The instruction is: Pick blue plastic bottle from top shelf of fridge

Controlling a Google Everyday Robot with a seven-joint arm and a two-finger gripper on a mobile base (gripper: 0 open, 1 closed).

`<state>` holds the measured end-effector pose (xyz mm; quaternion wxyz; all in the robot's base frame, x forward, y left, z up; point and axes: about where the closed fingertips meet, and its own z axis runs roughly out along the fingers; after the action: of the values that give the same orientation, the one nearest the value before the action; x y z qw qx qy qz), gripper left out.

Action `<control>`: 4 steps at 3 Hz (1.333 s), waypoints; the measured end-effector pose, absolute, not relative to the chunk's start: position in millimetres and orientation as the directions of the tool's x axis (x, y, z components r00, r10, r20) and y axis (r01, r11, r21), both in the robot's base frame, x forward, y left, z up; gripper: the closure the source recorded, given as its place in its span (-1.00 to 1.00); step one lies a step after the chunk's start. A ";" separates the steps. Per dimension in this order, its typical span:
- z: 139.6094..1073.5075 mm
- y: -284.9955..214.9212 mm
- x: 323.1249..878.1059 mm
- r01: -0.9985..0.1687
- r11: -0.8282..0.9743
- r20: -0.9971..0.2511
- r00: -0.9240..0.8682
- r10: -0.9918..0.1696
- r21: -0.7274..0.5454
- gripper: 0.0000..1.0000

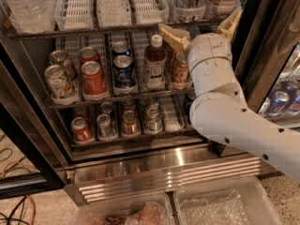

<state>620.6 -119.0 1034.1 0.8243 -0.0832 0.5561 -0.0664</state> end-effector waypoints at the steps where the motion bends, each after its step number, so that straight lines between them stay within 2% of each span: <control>1: 1035.0 -140.4 625.0 0.082 0.970 -0.905 0.347 -0.244 -0.230 -1.00; 2: 1034.9 -158.7 624.5 0.127 0.964 -0.907 0.328 -0.264 -0.234 -1.00; 4: 1039.3 -153.4 622.4 0.113 0.970 -0.910 0.335 -0.242 -0.217 -1.00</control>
Offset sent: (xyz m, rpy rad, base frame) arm 0.0037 -0.0654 -0.0048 -0.0242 0.0365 -0.1792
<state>622.4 -153.4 1039.3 0.8151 -0.0572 0.5661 -0.1089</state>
